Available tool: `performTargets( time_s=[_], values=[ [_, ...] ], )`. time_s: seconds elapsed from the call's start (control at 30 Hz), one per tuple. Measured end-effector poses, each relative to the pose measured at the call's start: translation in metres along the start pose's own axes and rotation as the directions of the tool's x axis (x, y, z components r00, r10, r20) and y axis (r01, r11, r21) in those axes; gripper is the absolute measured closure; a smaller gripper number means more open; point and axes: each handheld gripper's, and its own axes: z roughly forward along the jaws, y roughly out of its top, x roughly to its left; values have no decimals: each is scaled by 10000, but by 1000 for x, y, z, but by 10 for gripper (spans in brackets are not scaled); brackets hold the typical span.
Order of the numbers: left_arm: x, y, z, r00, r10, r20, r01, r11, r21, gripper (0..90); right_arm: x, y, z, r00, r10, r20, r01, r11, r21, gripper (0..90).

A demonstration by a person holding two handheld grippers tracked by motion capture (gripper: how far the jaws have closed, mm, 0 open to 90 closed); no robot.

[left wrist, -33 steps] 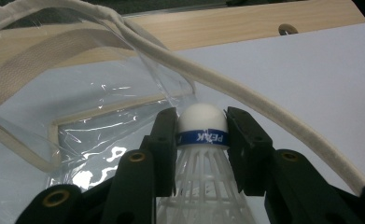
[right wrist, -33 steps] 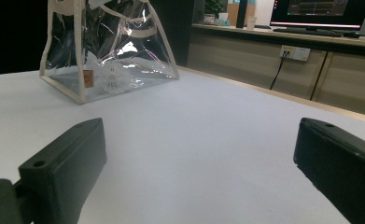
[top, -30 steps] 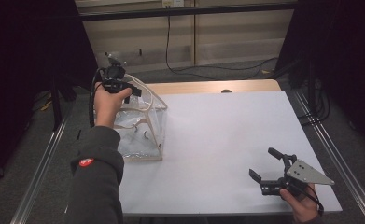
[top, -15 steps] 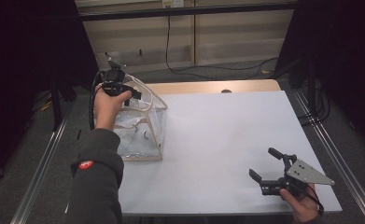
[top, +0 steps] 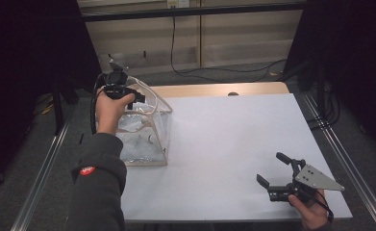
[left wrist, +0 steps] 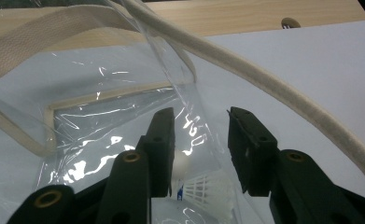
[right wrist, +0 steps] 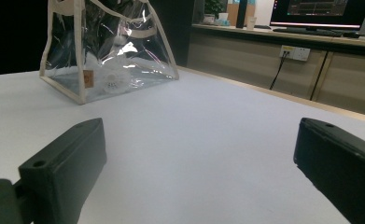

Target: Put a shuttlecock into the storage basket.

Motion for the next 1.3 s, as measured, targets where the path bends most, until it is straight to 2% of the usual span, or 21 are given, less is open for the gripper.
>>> performTargets(
  time_s=[0.2,0.37,0.47,0.97,1.3],
  values=[
    [1,-1,-4,10000,-75,39,75,10000,-35,551,0,0,0,10000,-21,-9,21,10000,1,23],
    [0,-1,-7,9999,42,160,-43,10000,79,488,0,0,0,10000,-40,-3,40,10000,0,23],
    [-3,-1,-10,9997,53,234,-52,10000,-45,465,0,0,0,10000,-60,-3,60,10000,-19,23],
    [-15,4,-31,9960,634,624,-633,9980,-35,327,0,0,0,10000,-32,-7,32,10000,8,23],
    [-21,3,-37,9921,855,918,-861,9963,21,278,0,0,0,10000,-54,3,54,10000,5,23]
  ],
)
